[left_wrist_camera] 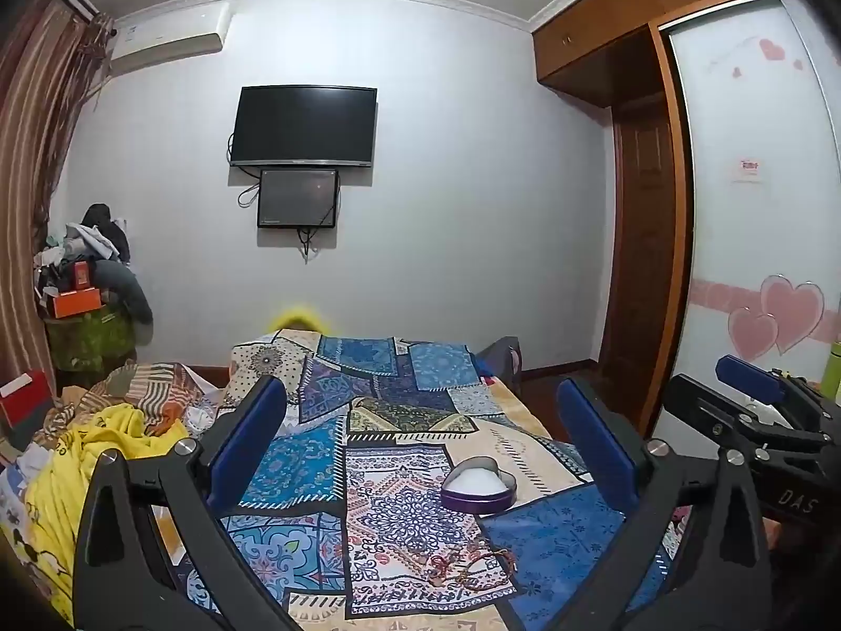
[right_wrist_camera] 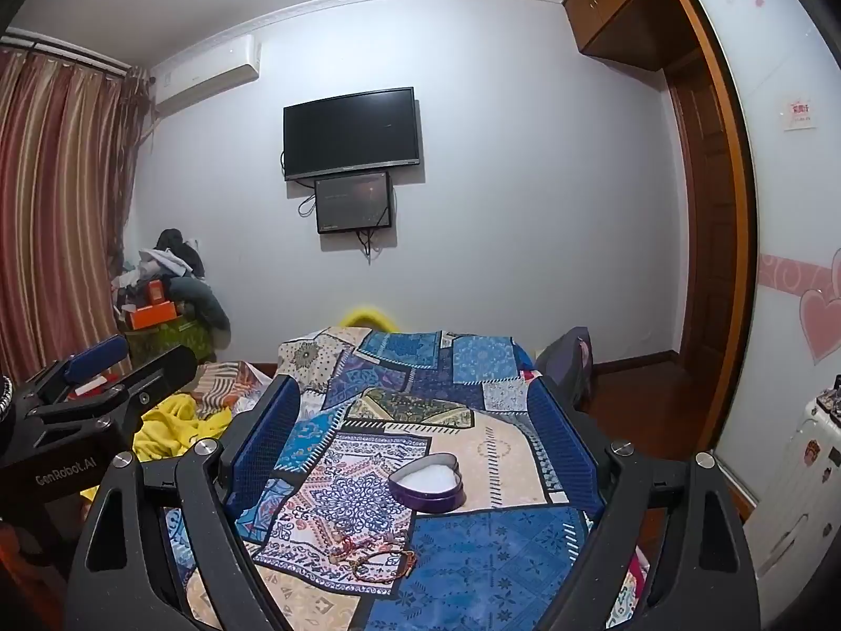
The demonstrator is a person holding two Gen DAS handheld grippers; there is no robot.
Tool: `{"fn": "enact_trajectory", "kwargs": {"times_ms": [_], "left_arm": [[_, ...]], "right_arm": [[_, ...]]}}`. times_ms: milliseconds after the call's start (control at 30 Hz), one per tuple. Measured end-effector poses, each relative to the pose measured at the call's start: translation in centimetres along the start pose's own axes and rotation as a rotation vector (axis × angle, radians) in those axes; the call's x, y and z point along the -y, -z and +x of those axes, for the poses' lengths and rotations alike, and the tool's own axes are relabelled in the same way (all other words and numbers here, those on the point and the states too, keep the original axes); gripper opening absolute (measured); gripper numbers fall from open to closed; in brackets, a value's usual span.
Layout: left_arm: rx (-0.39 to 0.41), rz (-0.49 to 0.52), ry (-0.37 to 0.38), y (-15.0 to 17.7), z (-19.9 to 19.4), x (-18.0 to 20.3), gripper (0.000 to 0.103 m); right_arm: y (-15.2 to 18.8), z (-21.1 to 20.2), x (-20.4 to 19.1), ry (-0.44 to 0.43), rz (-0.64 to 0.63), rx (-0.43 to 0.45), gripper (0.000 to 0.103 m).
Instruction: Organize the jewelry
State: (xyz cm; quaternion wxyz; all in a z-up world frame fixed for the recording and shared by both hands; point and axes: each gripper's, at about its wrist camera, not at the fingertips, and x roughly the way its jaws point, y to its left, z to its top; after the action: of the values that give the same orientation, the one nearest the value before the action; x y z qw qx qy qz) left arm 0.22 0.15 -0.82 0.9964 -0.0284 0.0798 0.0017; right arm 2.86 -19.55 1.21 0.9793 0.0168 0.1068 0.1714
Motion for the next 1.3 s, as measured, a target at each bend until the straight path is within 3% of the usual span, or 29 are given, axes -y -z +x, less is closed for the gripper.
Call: {"fn": "enact_trajectory", "kwargs": {"times_ms": [1300], "left_arm": [[-0.029,-0.009,0.003,-0.2,0.7,0.1,0.103]], "right_arm": [[-0.2,0.1,0.3,0.006,-0.002,-0.011,0.086]]}}
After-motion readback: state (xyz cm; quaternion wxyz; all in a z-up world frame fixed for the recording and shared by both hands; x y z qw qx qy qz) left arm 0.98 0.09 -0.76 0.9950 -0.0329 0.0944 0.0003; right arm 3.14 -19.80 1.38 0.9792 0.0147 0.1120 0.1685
